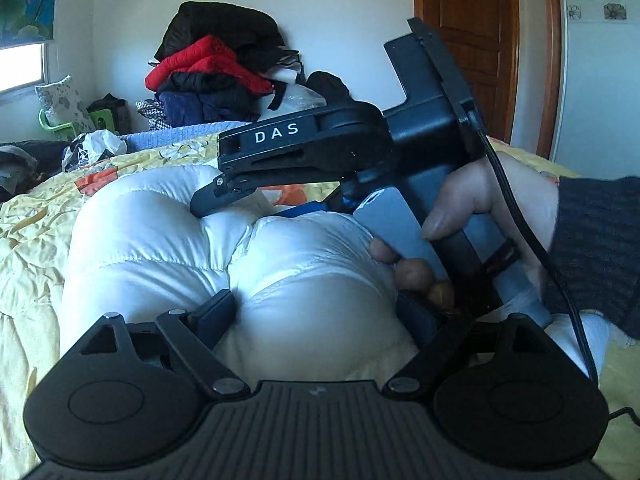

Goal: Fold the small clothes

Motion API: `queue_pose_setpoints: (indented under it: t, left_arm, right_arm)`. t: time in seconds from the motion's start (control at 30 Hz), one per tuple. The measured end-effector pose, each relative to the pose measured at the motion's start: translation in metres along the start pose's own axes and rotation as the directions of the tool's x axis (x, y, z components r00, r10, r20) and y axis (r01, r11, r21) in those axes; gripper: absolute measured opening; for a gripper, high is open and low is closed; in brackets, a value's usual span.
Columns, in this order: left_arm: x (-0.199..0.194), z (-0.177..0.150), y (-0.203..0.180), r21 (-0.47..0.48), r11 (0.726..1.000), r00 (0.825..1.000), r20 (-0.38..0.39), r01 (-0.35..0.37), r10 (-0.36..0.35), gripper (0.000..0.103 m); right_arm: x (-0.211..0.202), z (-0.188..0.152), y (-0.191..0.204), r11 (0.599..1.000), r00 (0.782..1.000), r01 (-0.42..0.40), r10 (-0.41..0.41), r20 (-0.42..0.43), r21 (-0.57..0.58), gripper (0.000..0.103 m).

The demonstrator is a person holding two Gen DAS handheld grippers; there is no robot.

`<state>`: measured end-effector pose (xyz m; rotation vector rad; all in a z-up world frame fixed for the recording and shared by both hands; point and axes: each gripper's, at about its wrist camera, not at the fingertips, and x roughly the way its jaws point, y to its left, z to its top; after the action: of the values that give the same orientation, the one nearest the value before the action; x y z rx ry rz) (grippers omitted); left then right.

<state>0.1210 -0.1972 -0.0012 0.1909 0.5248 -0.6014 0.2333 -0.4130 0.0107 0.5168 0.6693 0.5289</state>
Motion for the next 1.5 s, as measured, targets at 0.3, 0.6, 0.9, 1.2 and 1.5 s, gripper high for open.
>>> queue_pose_setpoints:
  t: [0.3,0.6,0.9,1.2,1.5]
  left_arm:
    - [-0.004,-0.003,-0.004,0.014,1.000,1.000,0.002,-0.003,0.003,0.088]
    - [0.001,-0.004,-0.002,-0.004,1.000,1.000,0.004,-0.012,0.012,0.089]
    - [-0.056,-0.011,-0.032,0.103,0.986,0.980,0.162,-0.132,0.114,0.090]
    - [-0.101,-0.018,0.059,-0.335,0.934,0.992,-0.006,-0.123,0.128,0.102]
    - [-0.034,-0.020,0.122,-0.743,0.668,0.983,-0.087,0.043,-0.160,0.102]
  right_arm:
    - [-0.009,-0.006,0.004,1.000,0.999,0.018,-0.018,0.035,-0.002,0.080]
    - [-0.002,-0.005,0.004,0.999,0.999,0.044,-0.044,0.015,-0.014,0.078]
    - [-0.029,-0.008,0.033,0.984,0.985,0.166,-0.162,0.064,-0.063,0.087]
    - [-0.179,-0.043,-0.001,0.973,0.956,0.141,-0.181,0.232,0.181,0.102]
    - [-0.141,-0.056,-0.032,0.950,0.984,0.178,-0.171,-0.052,0.256,0.101]
